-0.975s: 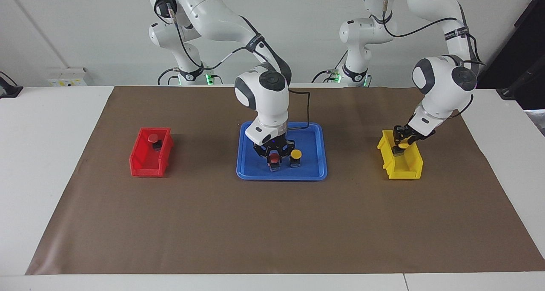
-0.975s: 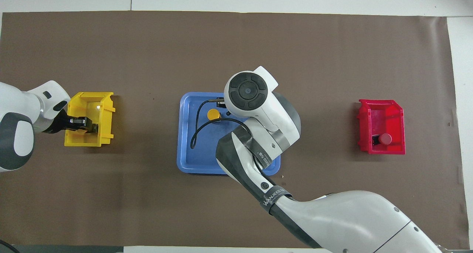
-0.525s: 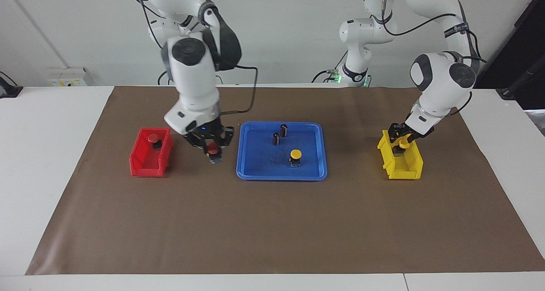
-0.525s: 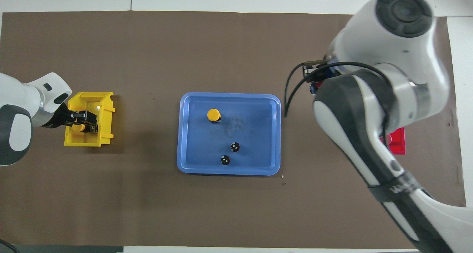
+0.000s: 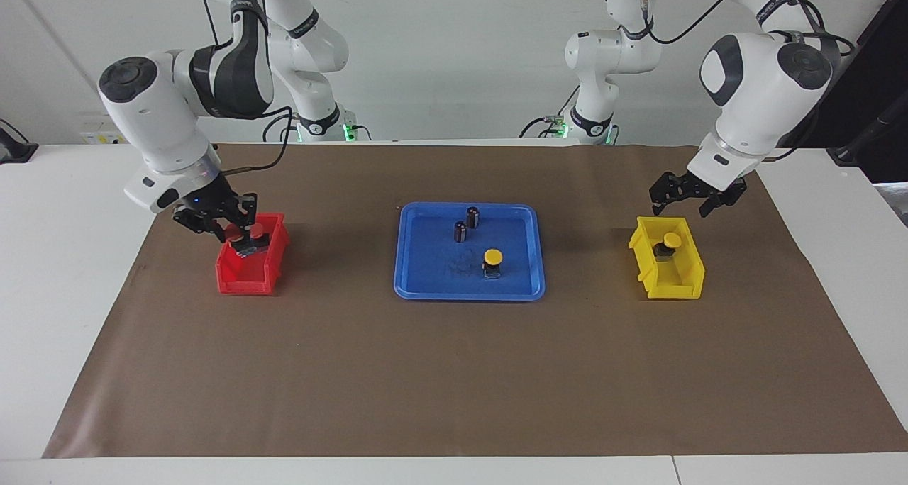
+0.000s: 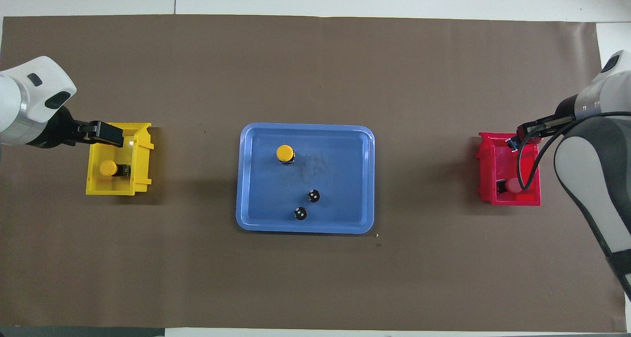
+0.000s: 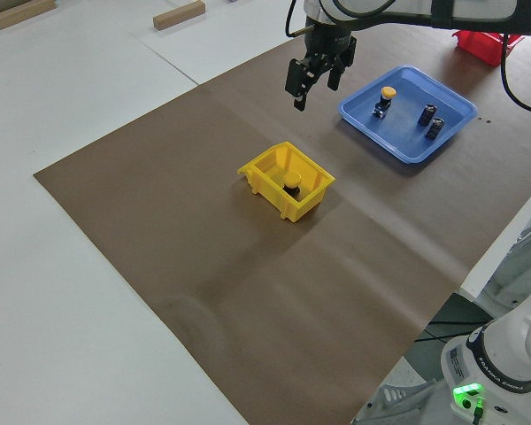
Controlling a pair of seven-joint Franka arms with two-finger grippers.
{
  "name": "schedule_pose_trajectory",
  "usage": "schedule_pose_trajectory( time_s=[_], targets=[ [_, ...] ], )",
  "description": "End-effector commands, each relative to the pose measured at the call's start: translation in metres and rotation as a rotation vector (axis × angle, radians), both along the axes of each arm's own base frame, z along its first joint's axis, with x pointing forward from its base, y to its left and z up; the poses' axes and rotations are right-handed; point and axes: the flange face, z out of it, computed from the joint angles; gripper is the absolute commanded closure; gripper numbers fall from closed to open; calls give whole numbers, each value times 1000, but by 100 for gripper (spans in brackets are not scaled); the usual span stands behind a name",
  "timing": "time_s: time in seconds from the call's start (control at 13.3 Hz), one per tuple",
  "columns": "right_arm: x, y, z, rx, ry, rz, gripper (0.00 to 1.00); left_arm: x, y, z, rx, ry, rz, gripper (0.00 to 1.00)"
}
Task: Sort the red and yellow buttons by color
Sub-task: 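Reach the left gripper to the remaining yellow button and grasp it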
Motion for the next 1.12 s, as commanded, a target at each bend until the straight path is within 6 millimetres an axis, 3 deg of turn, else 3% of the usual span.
schedule_pose_trajectory(
  time_s=[0.0,0.07,0.3,0.38,0.53,0.67,0.82,0.9,1.05],
  targets=[
    [-23,-2,-16,0,-40,43,72,-10,-115,-36,-32,-51,133,0],
    [-24,-9,-20,-1,-48,50,72,-13,-159,-58,-45,-62,161,0],
    [-29,-12,-42,-5,-79,45,72,-23,-237,-106,-81,-87,188,0],
    [-31,-11,-50,-3,-77,45,72,-22,-254,-126,-72,-74,194,0],
    [-36,-10,-62,5,-89,34,72,-28,-271,-147,-55,-52,174,0],
    [-36,-23,-77,8,-82,13,72,-35,-279,-155,-45,-39,174,0],
    [-37,-22,-84,8,-91,9,72,-41,-285,-160,-36,-25,164,0],
    [-41,-25,-93,7,-87,6,72,-42,-286,-160,-35,-21,167,7],
    [-45,-25,-100,7,-88,4,72,-43,-285,-161,-28,-13,174,41]
  ],
)
